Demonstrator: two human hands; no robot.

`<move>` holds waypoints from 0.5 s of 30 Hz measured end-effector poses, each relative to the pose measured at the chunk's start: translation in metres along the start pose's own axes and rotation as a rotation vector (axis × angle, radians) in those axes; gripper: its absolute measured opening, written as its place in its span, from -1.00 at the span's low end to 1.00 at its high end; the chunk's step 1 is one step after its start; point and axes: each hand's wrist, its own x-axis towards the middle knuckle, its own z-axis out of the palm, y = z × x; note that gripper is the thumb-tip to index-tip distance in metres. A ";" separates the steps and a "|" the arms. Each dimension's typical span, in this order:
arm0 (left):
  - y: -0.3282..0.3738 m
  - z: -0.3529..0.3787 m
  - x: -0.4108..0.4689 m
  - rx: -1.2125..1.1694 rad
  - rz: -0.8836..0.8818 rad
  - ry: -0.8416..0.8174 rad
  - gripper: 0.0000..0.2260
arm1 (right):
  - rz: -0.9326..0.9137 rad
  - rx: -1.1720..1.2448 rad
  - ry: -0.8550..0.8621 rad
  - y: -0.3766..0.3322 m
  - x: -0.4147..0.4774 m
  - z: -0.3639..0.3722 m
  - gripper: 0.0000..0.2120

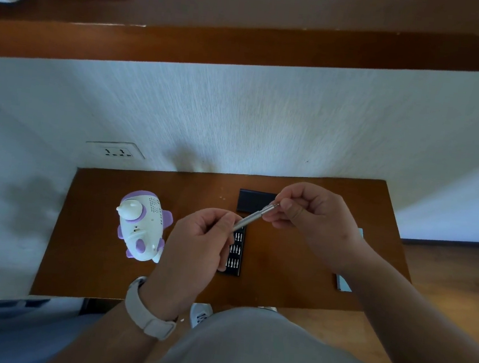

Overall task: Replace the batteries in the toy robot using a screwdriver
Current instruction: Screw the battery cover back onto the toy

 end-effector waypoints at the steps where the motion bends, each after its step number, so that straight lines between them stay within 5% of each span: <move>1: -0.001 0.001 0.000 -0.007 0.006 -0.010 -0.82 | 0.003 0.004 -0.004 0.000 0.000 -0.001 -0.87; 8: -0.010 0.004 -0.003 -0.061 0.027 -0.119 -0.67 | 0.047 0.039 -0.051 0.000 0.000 -0.008 -0.91; 15: -0.019 0.006 -0.001 -0.112 0.043 -0.172 -0.76 | 0.119 0.177 -0.101 0.001 0.002 -0.010 -0.74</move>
